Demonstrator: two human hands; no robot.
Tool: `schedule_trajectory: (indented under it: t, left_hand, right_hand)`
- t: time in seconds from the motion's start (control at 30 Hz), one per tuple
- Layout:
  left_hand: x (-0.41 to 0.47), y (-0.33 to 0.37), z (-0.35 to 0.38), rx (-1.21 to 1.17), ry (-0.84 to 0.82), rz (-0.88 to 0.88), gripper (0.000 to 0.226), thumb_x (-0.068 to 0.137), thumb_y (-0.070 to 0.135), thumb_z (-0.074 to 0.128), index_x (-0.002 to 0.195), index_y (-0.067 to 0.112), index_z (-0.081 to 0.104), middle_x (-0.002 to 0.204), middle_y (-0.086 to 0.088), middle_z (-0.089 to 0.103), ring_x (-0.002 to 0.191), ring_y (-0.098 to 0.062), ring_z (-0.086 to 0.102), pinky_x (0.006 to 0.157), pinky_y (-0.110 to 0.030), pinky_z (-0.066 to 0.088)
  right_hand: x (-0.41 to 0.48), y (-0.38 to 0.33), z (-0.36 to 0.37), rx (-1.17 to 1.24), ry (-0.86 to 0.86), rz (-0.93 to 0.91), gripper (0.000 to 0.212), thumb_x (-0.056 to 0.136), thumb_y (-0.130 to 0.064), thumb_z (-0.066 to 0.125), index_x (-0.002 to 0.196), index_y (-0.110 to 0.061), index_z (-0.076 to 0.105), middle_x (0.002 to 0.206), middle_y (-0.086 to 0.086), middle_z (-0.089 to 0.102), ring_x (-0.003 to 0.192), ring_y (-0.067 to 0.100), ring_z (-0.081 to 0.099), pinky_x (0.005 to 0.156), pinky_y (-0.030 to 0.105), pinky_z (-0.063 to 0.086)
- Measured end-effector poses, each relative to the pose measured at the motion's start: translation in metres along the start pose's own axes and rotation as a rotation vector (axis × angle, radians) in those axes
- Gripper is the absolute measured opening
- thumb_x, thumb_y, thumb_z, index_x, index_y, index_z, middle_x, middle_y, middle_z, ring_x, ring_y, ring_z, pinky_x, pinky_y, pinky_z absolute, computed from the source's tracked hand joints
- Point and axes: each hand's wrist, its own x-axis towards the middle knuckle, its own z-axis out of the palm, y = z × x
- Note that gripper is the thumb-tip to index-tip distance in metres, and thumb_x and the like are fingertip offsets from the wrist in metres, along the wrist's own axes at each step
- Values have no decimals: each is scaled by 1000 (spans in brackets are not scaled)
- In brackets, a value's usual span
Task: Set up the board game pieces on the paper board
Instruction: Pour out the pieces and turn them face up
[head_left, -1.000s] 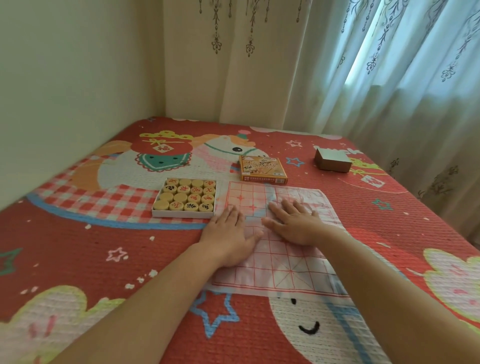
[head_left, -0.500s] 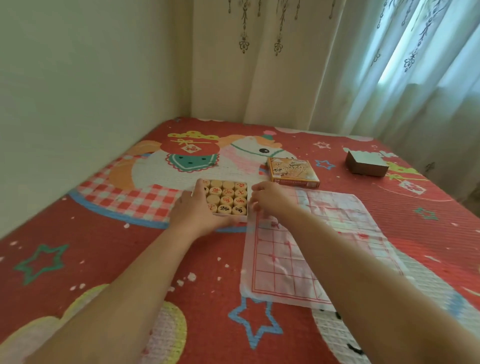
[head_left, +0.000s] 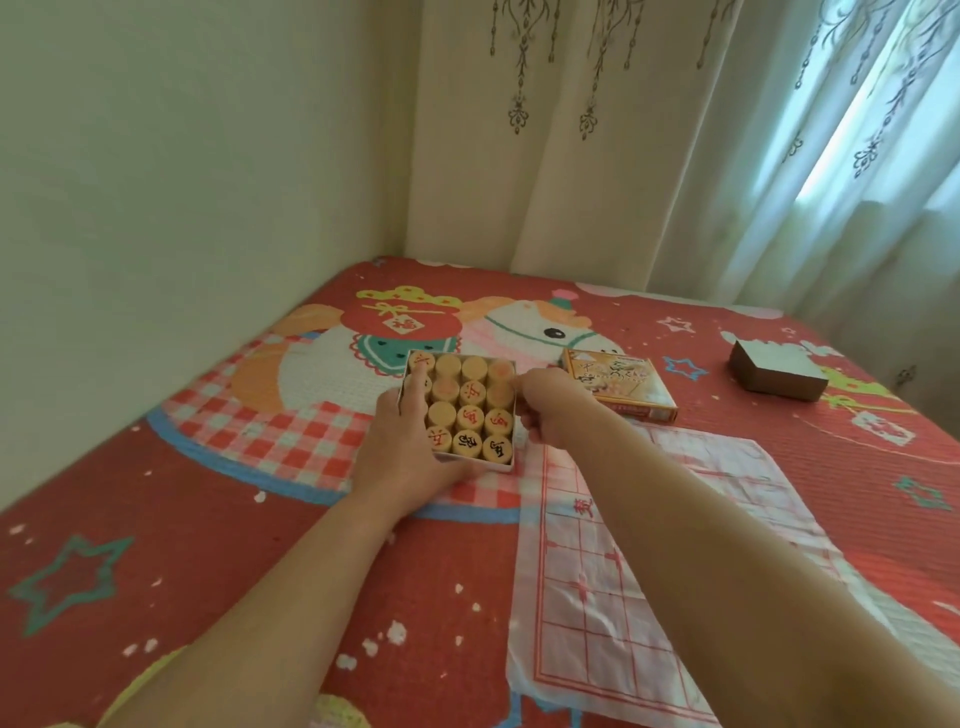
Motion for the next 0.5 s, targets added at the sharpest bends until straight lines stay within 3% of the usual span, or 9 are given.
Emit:
schedule_trajectory:
  t: [0.07, 0.17, 0.23, 0.3, 0.4, 0.5]
  left_hand:
    - [6, 0, 1, -29, 24, 31, 128, 57, 56, 79, 148, 25, -5, 146, -7, 25, 134, -21, 26, 106, -35, 31]
    - [18, 1, 6, -28, 46, 52, 124, 63, 48, 78, 148, 24, -9, 148, -7, 21, 136, -20, 24, 109, -33, 27]
    - [24, 2, 11, -34, 45, 48, 124, 66, 44, 79, 148, 23, -11, 150, -7, 19, 138, -21, 23, 111, -34, 26]
    - [29, 2, 16, -92, 31, 15, 126, 66, 42, 79, 147, 20, -15, 151, -8, 16, 139, -22, 21, 113, -36, 24]
    - [35, 4, 19, -219, 34, -32, 135, 60, 46, 81, 147, 18, -19, 153, -6, 10, 141, -22, 14, 114, -35, 20]
    - [39, 9, 22, -269, 91, -100, 141, 55, 51, 82, 146, 22, -22, 156, -8, -2, 144, -23, 3, 115, -38, 14]
  right_hand:
    - [10, 0, 5, 40, 7, -59, 25, 96, -12, 35, 73, -11, 45, 70, 5, 46, 63, 16, 42, 54, 26, 34]
    - [22, 1, 16, 217, 55, -109, 18, 95, -22, 39, 96, -10, 51, 92, 8, 59, 86, 23, 58, 75, 36, 52]
    - [29, 4, 21, 268, 92, -78, 25, 95, -28, 38, 104, -9, 51, 104, 13, 62, 97, 30, 60, 88, 47, 51]
    - [36, 4, 24, 358, 95, -82, 28, 96, -32, 37, 107, -9, 52, 109, 13, 62, 98, 32, 61, 87, 49, 52]
    - [47, 2, 23, 478, 112, -182, 29, 98, -30, 35, 111, -10, 50, 105, 9, 60, 88, 25, 60, 70, 38, 54]
    - [52, -1, 23, 463, 118, -373, 21, 99, -28, 33, 102, -15, 49, 96, 2, 57, 91, 22, 58, 77, 41, 54]
